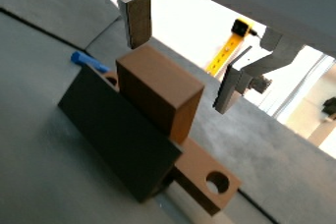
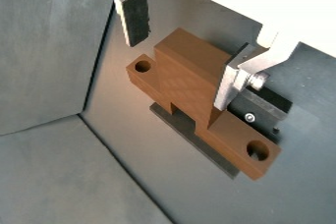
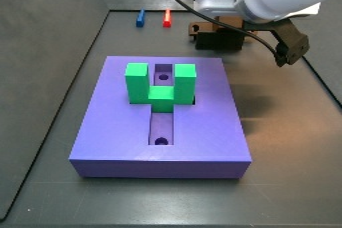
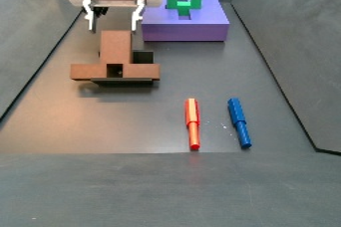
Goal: Pick up the brown object. Move up. Place the brown object on the fixture. Regrasp the brown object. Move to above the board. Insert the brown object.
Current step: Regrasp the brown object.
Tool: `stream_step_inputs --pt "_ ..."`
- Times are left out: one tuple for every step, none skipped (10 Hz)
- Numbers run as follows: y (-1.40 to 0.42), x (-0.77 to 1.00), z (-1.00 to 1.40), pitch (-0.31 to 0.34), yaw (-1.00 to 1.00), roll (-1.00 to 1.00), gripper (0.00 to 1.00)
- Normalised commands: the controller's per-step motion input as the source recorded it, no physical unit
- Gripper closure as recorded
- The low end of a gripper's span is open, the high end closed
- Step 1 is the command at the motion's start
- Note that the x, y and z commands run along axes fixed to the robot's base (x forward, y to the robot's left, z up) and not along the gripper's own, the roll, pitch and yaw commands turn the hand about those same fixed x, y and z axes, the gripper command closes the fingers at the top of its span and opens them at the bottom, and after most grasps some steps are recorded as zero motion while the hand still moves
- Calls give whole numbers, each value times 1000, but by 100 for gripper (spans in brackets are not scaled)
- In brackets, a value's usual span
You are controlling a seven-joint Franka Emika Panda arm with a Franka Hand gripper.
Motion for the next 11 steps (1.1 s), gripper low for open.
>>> stream_step_inputs --pt "151 0 -106 -197 60 -511 0" --pt "51 0 -126 -200 46 -394 0" --pt "0 0 -171 -120 20 -157 0" --pt "0 0 -206 -86 0 0 0" --pt "0 0 -203 -71 0 0 0" --pt "0 0 -94 -46 6 -9 0" --pt "0 0 0 0 0 0 0" --pt "0 0 0 0 0 0 100" --pt "0 0 0 0 0 0 100" --pt "0 0 0 0 0 0 100" --pt "0 0 0 0 0 0 100"
